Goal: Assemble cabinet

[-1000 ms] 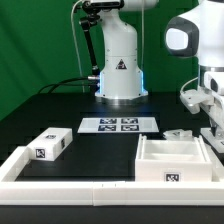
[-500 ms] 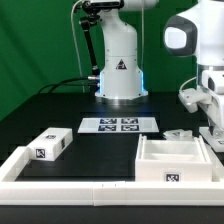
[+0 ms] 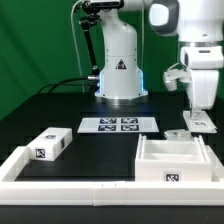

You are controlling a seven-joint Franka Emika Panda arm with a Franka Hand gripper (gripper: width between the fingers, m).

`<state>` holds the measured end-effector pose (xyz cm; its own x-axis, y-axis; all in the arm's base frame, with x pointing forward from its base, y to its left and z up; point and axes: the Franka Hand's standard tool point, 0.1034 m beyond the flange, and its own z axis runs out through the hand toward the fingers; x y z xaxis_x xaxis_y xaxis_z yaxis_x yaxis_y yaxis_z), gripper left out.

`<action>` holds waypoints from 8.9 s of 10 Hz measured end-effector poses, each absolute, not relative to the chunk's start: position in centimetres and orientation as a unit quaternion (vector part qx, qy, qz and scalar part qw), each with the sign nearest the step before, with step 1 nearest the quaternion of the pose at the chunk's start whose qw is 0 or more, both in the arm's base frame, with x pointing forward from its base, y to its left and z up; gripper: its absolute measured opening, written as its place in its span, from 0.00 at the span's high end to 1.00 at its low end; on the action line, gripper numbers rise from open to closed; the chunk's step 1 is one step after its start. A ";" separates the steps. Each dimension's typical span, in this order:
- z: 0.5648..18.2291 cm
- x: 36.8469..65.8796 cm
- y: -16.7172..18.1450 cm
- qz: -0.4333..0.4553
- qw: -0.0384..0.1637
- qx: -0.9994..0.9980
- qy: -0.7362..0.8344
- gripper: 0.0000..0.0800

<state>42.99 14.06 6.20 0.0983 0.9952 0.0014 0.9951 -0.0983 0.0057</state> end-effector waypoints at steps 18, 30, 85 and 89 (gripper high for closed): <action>5.8 45.5 11.0 0.003 0.004 0.772 0.635 0.91; 5.8 46.4 11.0 0.000 0.004 0.772 0.636 0.91; 6.9 47.7 13.4 0.024 0.026 0.682 0.730 0.00; 6.4 46.8 13.2 0.028 0.023 0.671 0.741 0.00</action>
Offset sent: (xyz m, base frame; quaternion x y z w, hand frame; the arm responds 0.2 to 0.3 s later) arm 0.0000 0.0000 0.0000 0.0000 0.0000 0.0000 1.0000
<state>46.78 13.19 6.36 -0.0988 0.9951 0.0032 0.9926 0.0983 0.0715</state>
